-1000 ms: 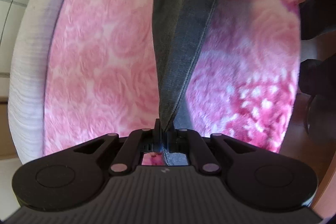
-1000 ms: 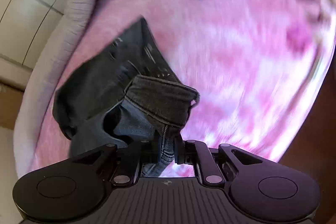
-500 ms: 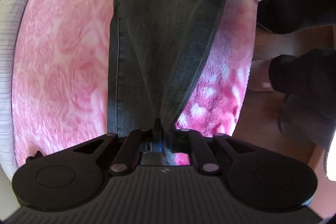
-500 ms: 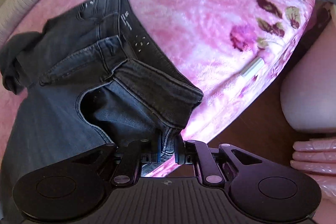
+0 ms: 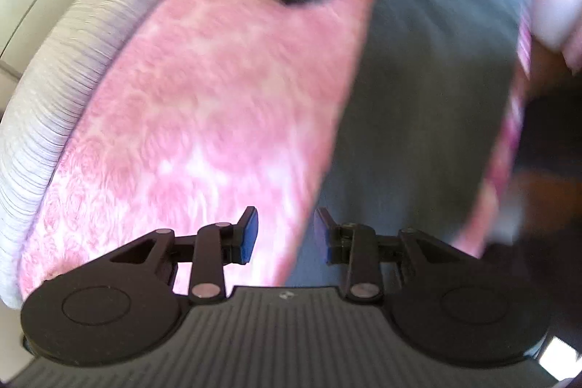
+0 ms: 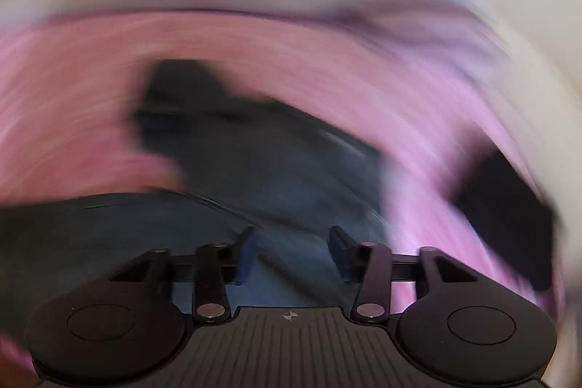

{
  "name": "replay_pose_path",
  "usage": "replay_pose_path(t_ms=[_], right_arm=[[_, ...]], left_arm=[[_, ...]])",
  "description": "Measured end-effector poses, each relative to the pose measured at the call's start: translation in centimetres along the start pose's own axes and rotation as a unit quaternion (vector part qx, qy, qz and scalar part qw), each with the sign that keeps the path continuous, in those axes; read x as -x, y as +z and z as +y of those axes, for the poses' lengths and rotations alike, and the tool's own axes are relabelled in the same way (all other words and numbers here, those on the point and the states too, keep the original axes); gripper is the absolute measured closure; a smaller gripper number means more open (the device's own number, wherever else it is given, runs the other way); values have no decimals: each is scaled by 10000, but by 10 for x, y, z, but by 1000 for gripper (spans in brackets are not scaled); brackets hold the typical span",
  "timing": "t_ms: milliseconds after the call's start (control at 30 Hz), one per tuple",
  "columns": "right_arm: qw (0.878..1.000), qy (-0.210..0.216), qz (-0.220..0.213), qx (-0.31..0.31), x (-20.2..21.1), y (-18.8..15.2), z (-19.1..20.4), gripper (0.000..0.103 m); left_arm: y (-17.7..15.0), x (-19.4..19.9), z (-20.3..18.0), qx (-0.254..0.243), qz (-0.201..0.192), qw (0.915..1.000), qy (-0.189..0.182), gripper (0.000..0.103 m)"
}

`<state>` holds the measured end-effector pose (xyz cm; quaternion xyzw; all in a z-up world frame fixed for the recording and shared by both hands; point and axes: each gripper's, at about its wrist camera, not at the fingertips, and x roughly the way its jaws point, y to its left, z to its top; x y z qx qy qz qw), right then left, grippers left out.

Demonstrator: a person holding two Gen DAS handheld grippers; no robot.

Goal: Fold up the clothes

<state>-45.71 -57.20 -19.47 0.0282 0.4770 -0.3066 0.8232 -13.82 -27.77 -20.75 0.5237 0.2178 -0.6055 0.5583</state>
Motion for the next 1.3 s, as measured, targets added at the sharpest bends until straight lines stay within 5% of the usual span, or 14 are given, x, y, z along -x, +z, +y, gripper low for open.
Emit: replay_pose_path(t_ms=[100, 200, 267, 333, 367, 433, 500, 700, 867, 1000, 1067, 1133, 1300], right_arm=[[9753, 479, -400, 2119, -59, 39, 56, 46], [9140, 333, -618, 3997, -119, 51, 92, 46], [8772, 300, -650, 4747, -149, 54, 97, 46], [8691, 552, -637, 4873, -164, 70, 84, 70], [8801, 772, -621, 4643, -165, 81, 72, 96], [9090, 934, -651, 4010, -156, 107, 40, 99], [9252, 1077, -773, 3555, -140, 121, 13, 100], [9431, 1096, -1055, 2956, -99, 125, -32, 101], [9630, 899, -1207, 2236, -74, 143, -52, 101], [9645, 947, -1306, 2092, -62, 146, -45, 101], [9632, 962, -1360, 2112, -57, 144, -38, 101], [9621, 926, -1400, 2147, -52, 141, -33, 101], [9721, 859, -1240, 1798, -49, 126, -35, 97]], left_arm=[[44, -30, -3, 192, -154, 9996, 116, 70], [89, -66, -8, 333, -376, 9987, 70, 55], [119, -92, -10, 457, -501, 9977, -45, 54], [150, -118, -9, 694, -622, 9955, -190, 51], [166, -130, -9, 849, -702, 9935, -288, 51], [197, -154, -9, 1106, -833, 9890, -513, 47], [228, -177, -9, 1323, -932, 9845, -680, 47], [300, -204, -6, 1815, -1153, 9699, -1147, 49], [300, -186, 6, 2255, -1296, 9548, -1440, 44], [296, -176, 9, 2512, -1376, 9452, -1570, 46], [302, -185, 3, 2467, -1281, 9459, -1675, 61], [304, -195, 1, 2420, -1096, 9506, -1610, 91], [271, -140, 34, 1781, -1146, 9699, -1198, 95]])
